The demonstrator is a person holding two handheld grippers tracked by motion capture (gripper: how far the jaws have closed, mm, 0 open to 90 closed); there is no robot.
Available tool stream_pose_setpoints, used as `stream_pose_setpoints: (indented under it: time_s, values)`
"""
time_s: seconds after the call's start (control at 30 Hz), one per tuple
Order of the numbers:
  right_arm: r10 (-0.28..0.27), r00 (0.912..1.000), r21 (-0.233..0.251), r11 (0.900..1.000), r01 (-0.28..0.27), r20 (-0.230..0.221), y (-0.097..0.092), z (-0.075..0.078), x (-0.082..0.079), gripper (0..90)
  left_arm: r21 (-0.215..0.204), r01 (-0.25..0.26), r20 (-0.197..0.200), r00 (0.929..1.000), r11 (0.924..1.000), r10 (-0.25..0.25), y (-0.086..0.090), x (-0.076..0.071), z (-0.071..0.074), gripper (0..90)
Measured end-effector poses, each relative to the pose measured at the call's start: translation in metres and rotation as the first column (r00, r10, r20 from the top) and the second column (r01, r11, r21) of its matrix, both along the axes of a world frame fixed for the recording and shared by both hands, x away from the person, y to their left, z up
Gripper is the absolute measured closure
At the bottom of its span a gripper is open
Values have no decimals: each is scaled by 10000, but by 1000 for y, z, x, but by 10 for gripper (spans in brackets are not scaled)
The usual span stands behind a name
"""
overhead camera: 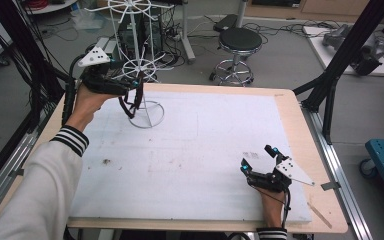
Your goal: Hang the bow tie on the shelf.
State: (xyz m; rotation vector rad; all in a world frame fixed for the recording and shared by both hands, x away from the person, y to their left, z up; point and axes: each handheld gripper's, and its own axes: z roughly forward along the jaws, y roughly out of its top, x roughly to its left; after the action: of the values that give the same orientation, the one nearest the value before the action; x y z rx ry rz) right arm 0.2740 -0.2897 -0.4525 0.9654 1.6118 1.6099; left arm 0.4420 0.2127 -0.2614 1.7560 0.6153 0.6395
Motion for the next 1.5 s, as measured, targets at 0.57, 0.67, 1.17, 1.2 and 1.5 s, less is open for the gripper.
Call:
stream_pose_setpoints:
  time_s: [0.57, 0.67, 1.17, 1.2, 1.5]
  values:
    - [-31, 10000, 136, 9999, 32, -86, 0, 0, 0, 6, -601, -24, 1303, 9914, 9982, 102, 45, -77, -33, 17]
    - [-46, 10000, 46, 10000, 46, -11, 0, 0, 0, 6, -460, -81, 1376, 9904, 9989, 144, 53, -95, -47, 17]
    - [-97, 10000, -26, 9999, 97, -23, 1, 0, -1, 6, -1254, -133, 1374, 9900, 9920, 306, 83, -161, -124, 17]
    - [-94, 9999, -72, 9999, 94, 40, 1, 0, -1, 6, -1325, -204, 1375, 9897, 9910, 388, 83, -163, -128, 17]
    - [-80, 9999, -63, 9999, 80, 88, 1, 0, -2, 6, -1895, -548, 1483, 9854, 9804, 837, 86, -177, -167, 17]
